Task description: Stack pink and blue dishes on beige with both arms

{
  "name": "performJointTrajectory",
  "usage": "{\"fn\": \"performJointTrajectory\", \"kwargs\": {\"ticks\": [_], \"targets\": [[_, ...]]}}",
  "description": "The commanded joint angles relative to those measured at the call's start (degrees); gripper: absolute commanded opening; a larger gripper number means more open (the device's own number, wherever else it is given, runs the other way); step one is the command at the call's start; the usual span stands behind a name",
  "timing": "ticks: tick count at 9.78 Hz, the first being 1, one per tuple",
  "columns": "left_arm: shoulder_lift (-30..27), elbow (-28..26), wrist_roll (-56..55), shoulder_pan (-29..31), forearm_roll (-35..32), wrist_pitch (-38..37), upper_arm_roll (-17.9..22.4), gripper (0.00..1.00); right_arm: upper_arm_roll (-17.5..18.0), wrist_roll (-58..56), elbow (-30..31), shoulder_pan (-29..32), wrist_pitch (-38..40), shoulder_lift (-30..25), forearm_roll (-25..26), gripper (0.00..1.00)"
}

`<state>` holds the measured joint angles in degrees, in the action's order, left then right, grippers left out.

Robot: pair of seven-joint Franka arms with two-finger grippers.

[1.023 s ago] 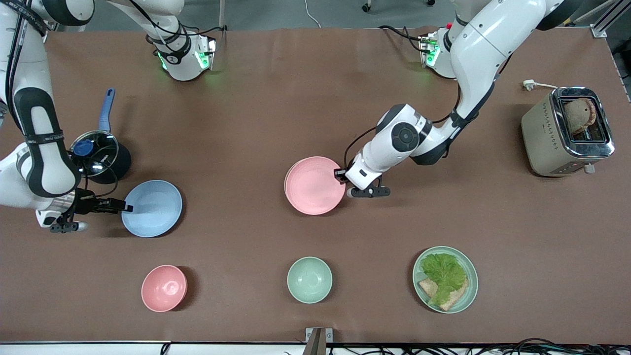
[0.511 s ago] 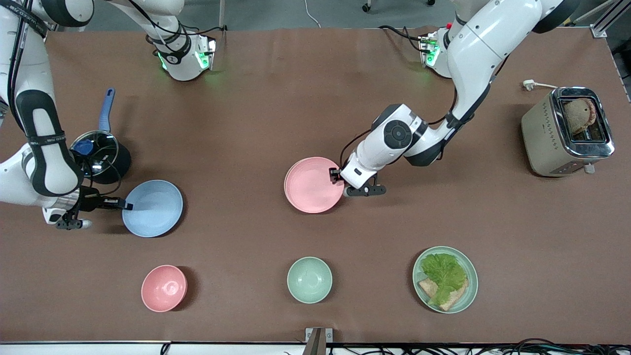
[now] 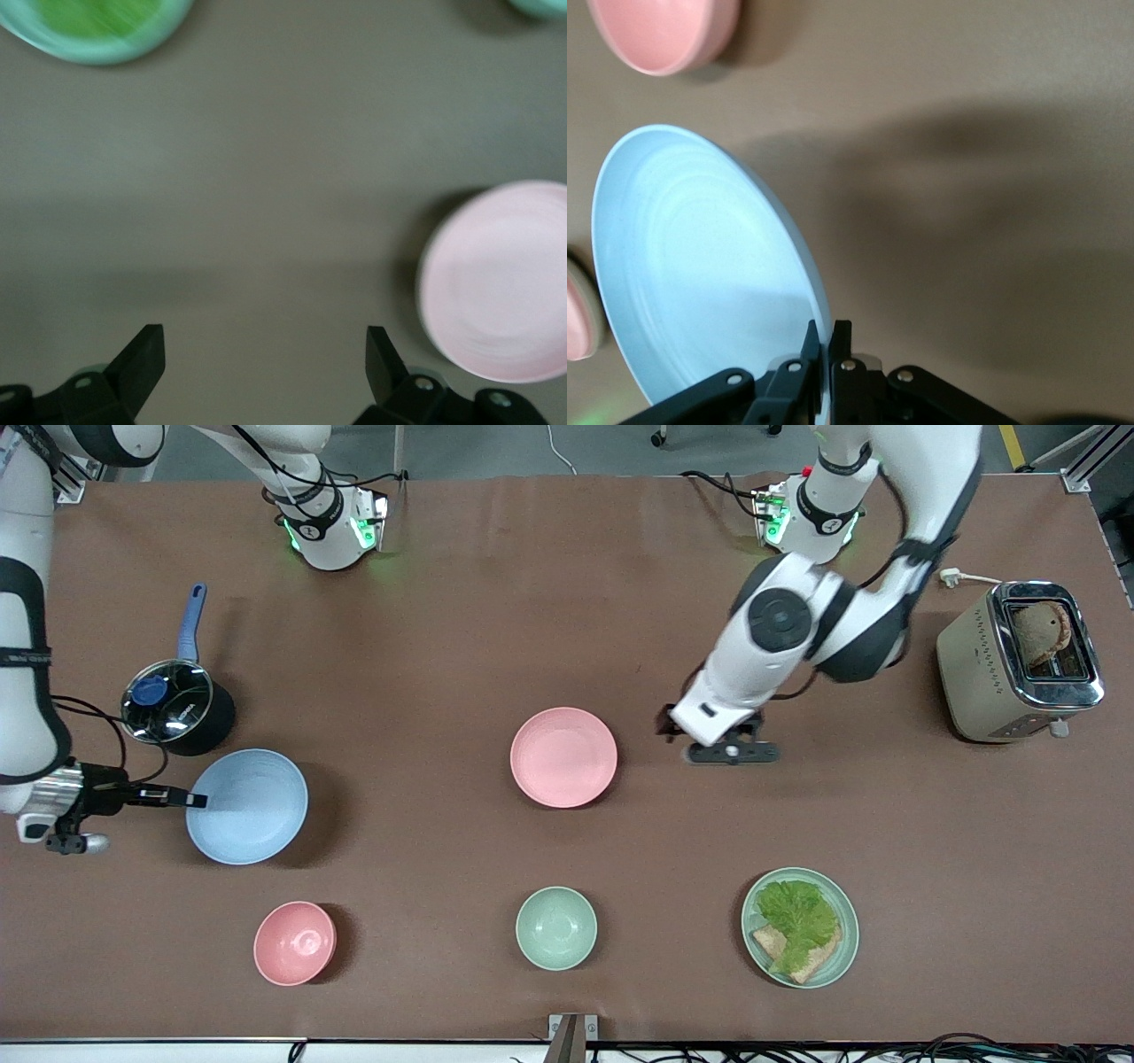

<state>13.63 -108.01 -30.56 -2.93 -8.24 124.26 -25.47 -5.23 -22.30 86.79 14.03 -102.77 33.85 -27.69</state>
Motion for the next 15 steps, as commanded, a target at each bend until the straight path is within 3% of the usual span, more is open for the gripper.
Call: {"fn": "performJointTrajectory", "kwargs": {"ticks": [1,3,6,9,10,12,15], "targets": [[-7.4,-2.0,9.3,-0.1,1.4,-2.9,7.9,1.0,-0.5,10.6,-0.3,-7.2,1.2,-3.2,1.6,0.01],[-11.2,2.8,18.7,-0.1,5.2,-10.7,13.8,1.0,-0.5,21.8,0.9,-16.1,-1.3,-5.3,1.6,0.01],[-13.4,16.1,27.3,-0.1,7.3,-32.0,19.7,1.0,-0.4,32.5,3.0,-28.9,-6.5,-4.9,0.7,0.02],[-16.9,18.9,28.9,-0.3,8.2,-34.4,23.4,1.0,-0.4,40.3,8.3,-41.0,-14.6,-4.9,0.2,0.02],[-16.0,23.9,29.0,-0.1,8.2,-38.5,24.2,1.0,-0.4,42.6,9.2,-43.6,-18.7,-4.8,-0.2,0.02],[-14.7,26.3,29.0,-0.1,8.1,-41.6,24.5,1.0,-0.4,43.1,11.2,-46.9,-21.9,-4.7,-1.3,0.04],[-15.4,25.0,27.7,0.8,8.1,-43.2,24.4,1.0,-0.3,43.2,14.8,-49.4,-24.9,-4.8,-1.4,0.06]]}}
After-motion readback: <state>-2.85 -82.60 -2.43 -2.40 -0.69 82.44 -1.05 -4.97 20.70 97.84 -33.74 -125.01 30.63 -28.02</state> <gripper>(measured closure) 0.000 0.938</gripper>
